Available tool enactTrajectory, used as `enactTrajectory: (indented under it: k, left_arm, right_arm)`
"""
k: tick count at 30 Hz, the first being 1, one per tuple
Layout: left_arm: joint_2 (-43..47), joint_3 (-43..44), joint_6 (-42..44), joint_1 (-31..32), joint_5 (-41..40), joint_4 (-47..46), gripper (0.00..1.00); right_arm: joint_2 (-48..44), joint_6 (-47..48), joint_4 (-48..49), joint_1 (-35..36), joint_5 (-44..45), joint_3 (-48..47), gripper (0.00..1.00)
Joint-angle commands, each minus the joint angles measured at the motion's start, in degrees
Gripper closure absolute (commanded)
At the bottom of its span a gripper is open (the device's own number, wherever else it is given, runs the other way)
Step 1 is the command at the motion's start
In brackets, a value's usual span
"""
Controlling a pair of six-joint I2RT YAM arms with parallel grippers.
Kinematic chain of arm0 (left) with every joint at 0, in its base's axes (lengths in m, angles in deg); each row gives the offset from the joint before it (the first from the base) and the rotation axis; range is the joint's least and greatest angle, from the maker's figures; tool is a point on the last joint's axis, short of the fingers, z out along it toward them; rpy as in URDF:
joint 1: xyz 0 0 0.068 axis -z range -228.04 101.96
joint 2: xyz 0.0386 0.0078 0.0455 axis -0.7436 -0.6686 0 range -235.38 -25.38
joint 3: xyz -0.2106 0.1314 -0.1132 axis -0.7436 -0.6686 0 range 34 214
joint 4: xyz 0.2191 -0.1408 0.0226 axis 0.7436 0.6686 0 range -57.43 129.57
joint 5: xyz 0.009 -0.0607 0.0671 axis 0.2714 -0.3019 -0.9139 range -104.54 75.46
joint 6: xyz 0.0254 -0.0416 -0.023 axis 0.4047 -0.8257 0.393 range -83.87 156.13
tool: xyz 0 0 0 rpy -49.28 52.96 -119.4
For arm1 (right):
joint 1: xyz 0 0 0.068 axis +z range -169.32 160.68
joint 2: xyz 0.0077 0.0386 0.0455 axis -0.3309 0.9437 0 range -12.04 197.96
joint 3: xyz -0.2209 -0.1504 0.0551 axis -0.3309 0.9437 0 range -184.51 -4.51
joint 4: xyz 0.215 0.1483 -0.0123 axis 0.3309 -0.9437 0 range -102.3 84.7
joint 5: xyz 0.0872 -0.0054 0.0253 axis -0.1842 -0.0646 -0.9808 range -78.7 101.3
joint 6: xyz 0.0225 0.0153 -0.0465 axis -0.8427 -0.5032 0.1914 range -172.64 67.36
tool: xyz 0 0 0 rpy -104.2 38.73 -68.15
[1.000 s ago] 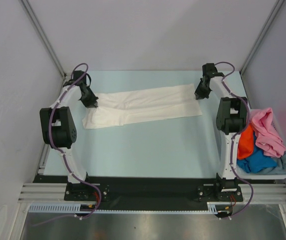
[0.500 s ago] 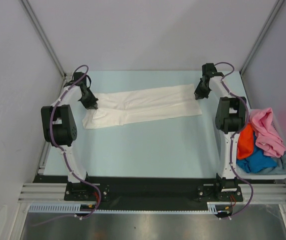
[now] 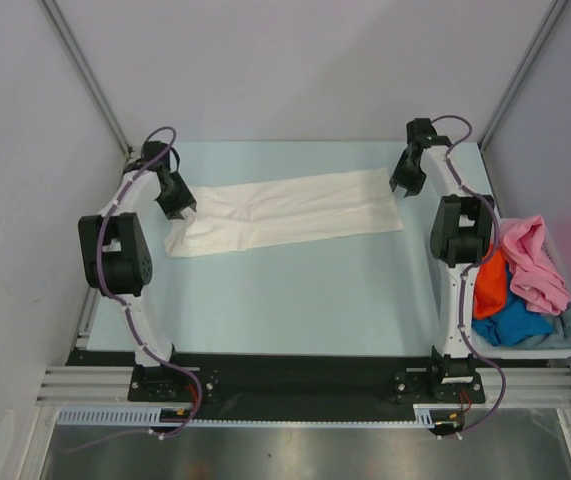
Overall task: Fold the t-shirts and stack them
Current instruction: Fold the tshirt
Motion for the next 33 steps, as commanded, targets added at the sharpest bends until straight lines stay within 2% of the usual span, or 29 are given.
enactTrajectory:
  k: [1, 3, 6, 7, 8, 10, 12, 13, 17, 19, 20, 23, 31, 33]
  left_arm:
    - [9.76, 1.27, 3.50, -0.34, -2.86, -0.92, 0.53]
    - [12.40, -0.49, 3.77, -0.17, -1.81, -1.79, 0.52]
    - [17.76, -7.68, 2.98, 1.24, 6.25, -5.99, 0.53]
    - [18.99, -11.53, 2.11, 2.46, 8.46, -7.14, 0.56]
    - [19.18, -13.14, 1.75, 2.99, 12.48, -8.20, 0.58]
    - [18.74, -16.30, 1.14, 3.62, 14.62, -10.31, 0.64]
    - [17.34, -17.80, 0.61, 6.51, 17.96, -12.59, 0.66]
    - [16.46, -18.77, 0.34, 6.69, 18.93, -13.21, 0.69]
    - [12.68, -18.43, 2.01, 6.69, 17.89, -13.14, 0.74]
    - [11.10, -17.47, 2.89, 5.99, 17.00, -12.34, 0.76]
    - [10.66, -17.11, 3.06, 5.73, 16.74, -11.82, 0.77]
    - [9.34, -15.62, 3.68, 5.02, 15.51, -10.85, 0.80]
    - [7.75, -17.19, 4.56, 2.21, 14.10, -9.79, 0.83]
    - [7.58, -17.72, 4.82, 1.86, 12.88, -9.79, 0.83]
  right_arm:
    - [-5.33, 3.98, -5.61, 0.35, 5.03, -3.17, 0.54]
    - [-8.50, 3.81, -5.27, 0.79, 3.47, 0.15, 0.52]
    - [-15.26, 1.80, 0.70, 3.42, -2.94, 12.09, 0.47]
    - [-17.72, 1.01, 2.11, 5.17, -6.35, 17.17, 0.46]
    - [-18.52, 0.22, 4.82, 6.32, -7.87, 18.96, 0.46]
    - [-19.15, -0.32, 6.68, 8.60, -10.94, 21.08, 0.45]
    - [-18.10, -0.32, 7.57, 12.64, -13.14, 21.09, 0.47]
    - [-17.57, -1.10, 8.18, 13.79, -16.90, 21.18, 0.49]
    - [-15.37, -8.48, 18.60, 16.52, -26.58, 24.86, 0.72]
    - [-12.48, -10.85, 20.13, 17.22, -31.14, 24.35, 0.80]
    - [-11.42, -11.21, 19.88, 17.14, -32.22, 23.56, 0.90]
    - [-8.34, -10.87, 19.00, 17.23, -34.42, 21.01, 1.00]
    - [-3.94, -8.67, 18.46, 17.14, -46.27, 19.33, 1.00]
    - [-2.98, -8.15, 18.20, 16.96, -46.90, 19.51, 1.00]
